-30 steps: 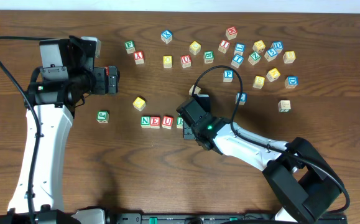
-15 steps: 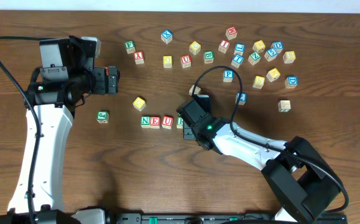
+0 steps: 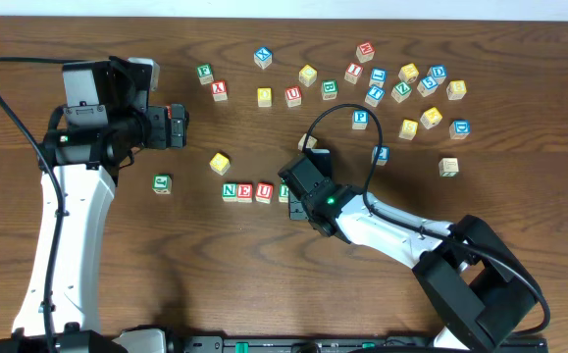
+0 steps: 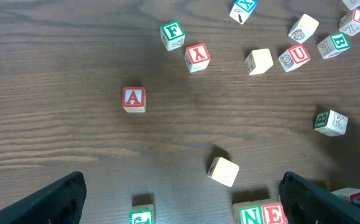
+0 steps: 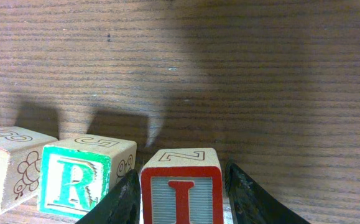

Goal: Spell out NEURIPS
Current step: 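Lower the red I block to the right of the green R block, then open the right gripper and raise it away from the I block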

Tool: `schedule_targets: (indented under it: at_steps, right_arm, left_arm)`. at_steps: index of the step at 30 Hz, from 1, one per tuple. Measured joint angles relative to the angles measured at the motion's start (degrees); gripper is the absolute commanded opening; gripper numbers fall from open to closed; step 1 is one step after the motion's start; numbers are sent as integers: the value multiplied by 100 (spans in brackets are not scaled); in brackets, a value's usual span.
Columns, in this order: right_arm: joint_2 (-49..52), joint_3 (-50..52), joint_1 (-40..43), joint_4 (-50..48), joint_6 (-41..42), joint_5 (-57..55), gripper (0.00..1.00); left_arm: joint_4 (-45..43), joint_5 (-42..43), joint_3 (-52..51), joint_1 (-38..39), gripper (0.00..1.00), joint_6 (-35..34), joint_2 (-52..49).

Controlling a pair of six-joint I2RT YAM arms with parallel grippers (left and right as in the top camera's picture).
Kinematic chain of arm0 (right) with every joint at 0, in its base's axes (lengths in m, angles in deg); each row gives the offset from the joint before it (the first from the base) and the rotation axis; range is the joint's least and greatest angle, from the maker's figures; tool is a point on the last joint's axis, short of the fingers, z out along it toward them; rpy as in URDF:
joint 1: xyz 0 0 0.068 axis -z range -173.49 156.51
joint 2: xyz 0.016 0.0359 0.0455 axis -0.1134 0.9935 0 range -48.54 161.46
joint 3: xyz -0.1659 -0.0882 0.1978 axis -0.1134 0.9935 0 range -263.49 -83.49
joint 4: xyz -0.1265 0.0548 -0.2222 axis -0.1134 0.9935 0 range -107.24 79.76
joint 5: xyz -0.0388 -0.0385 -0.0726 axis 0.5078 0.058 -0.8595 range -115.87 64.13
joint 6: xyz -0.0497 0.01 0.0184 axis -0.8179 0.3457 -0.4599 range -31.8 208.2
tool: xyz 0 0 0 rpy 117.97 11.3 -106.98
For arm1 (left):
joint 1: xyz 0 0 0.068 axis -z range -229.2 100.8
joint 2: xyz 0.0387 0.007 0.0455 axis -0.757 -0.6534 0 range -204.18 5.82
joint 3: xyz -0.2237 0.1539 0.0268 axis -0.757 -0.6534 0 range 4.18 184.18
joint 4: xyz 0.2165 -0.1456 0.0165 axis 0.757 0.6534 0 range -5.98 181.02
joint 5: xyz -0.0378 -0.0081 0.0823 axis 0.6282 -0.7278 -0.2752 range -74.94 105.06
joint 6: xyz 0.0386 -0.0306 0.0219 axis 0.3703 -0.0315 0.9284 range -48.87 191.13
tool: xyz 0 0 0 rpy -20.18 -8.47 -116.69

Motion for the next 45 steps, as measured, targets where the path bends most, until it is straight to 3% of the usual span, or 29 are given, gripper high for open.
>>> schedule_targets:
  at_steps: [45]
  right_arm:
    - [-68, 0, 4, 92, -26, -28, 41]
  left_arm:
    - [0, 0, 0, -2, 98, 0, 0]
